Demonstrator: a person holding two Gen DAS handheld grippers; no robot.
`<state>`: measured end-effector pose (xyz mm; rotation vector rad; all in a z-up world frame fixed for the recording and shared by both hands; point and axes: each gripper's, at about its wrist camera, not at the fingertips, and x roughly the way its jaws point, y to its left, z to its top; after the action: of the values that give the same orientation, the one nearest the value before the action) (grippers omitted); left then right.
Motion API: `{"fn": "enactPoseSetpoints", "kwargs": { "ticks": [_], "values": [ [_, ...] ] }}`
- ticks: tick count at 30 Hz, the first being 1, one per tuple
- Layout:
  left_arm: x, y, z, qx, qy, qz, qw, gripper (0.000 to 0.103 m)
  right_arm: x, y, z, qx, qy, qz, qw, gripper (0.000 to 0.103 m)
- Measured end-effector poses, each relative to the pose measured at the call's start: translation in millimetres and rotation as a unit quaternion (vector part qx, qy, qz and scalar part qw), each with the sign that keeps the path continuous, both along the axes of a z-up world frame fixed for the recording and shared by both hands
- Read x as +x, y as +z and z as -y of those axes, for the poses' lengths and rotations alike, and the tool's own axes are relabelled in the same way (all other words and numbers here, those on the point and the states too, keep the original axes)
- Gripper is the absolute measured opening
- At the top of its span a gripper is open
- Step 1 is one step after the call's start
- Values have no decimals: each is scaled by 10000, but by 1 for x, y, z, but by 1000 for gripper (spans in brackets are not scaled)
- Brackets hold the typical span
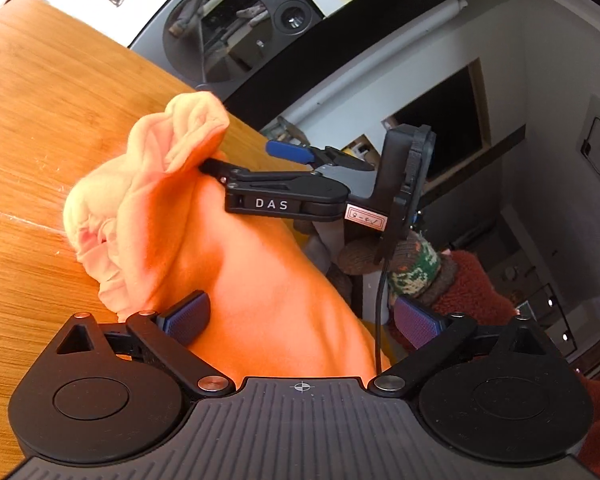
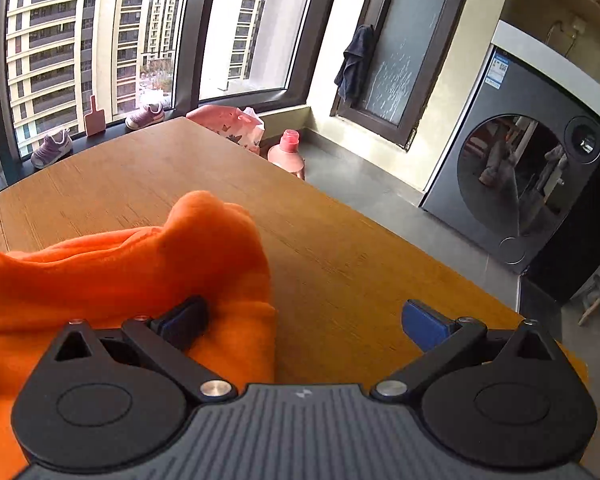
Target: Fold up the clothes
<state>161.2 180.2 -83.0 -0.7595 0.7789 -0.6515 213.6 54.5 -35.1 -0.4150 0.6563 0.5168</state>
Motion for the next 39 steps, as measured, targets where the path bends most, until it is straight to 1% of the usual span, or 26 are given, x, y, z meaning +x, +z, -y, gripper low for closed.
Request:
{"fn": "enactPoseSetpoints", "kwargs": {
  "ticks": [1,3,8,9,12,14,15,17,18,21,22,24,27,28,29,30,31,33,35,37,39],
  "values": [
    [7,-1,0,17,12,-43,10000,101,0,3,3,19,-116,18,9999,103],
    [24,-2,1,99,37,-119,9999,100,-4,10,10,-128,-242,222,9994,103],
    [63,8,1,616,284,-15,9977,99,-43,37,47,-210,-335,597,9974,103],
    [70,10,0,728,346,14,9967,99,-53,42,56,-170,-325,629,9974,103],
    [78,11,-2,670,346,-79,9971,99,-93,47,79,267,-100,395,9988,103],
    [72,14,3,821,272,-41,9962,99,-121,35,86,298,36,249,9992,103],
    [68,16,5,907,233,-16,9956,99,-132,26,85,158,109,282,9994,103],
    [52,23,9,1151,167,91,9932,99,-150,7,81,-261,215,576,9978,103],
    [44,28,10,1256,160,148,9918,99,-156,4,80,-348,230,756,9963,103],
    [11,47,18,1683,-17,502,9845,99,-161,20,81,-249,205,827,9961,103],
    [2,46,20,1842,-57,529,9814,99,-163,27,81,-168,222,828,9962,103],
    [-14,44,24,2163,-129,541,9747,99,-173,37,83,50,423,756,9962,103],
    [-23,31,27,2437,-103,380,9691,99,-188,27,76,-93,716,486,9962,103],
    [-26,32,29,2549,-115,400,9661,99,-193,22,73,-191,782,418,9959,103],
    [-29,33,32,2665,-132,437,9628,99,-197,13,71,-362,759,449,9954,103],
    [-32,35,34,2781,-148,474,9593,99,-202,8,71,-399,706,579,9950,103],
    [-36,37,35,2864,-141,491,9567,99,-206,9,73,-394,690,647,9947,103],
    [-46,42,34,3015,-90,527,9520,99,-211,20,76,-451,750,608,9943,103],
    [-57,47,30,3146,14,584,9474,99,-221,36,83,-292,929,613,9934,103],
    [-67,52,30,3263,86,688,9427,99,-235,47,88,-67,1325,304,9907,103],
    [-79,56,33,3401,112,827,9367,100,-248,50,90,212,1635,-94,9863,103]
  ]
}}
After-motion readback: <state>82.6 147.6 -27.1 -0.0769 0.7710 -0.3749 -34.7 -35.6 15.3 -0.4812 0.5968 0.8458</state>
